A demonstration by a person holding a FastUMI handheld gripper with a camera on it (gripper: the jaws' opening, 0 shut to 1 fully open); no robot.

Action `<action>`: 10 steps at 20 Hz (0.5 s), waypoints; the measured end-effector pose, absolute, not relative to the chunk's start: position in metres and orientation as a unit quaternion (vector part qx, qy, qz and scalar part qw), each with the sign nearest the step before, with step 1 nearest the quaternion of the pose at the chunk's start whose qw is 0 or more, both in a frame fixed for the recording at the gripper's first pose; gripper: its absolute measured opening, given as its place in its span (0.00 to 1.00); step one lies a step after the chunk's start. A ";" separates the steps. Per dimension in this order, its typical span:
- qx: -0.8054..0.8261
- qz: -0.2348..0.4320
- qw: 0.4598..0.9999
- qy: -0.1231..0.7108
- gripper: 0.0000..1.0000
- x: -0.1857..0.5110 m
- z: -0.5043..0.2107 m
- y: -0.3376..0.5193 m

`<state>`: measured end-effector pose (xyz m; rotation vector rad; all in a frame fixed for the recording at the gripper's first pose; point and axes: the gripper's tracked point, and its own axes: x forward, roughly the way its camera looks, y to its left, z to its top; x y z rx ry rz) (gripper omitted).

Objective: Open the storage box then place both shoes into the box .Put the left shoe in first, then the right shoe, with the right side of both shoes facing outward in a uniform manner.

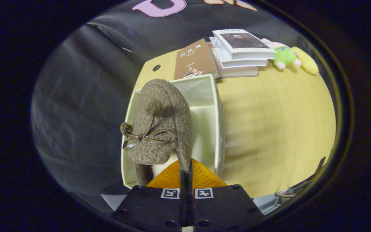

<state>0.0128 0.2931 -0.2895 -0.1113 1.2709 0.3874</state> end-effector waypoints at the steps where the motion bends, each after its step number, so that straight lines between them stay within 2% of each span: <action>1: -0.059 0.177 0.789 0.585 0.07 0.012 -0.292 0.293; 7: -0.046 0.180 0.801 0.569 0.16 0.008 -0.289 0.296; 9: -0.028 0.191 0.813 0.550 0.14 0.012 -0.272 0.301; 10: -0.019 0.200 0.818 0.538 0.28 0.015 -0.263 0.302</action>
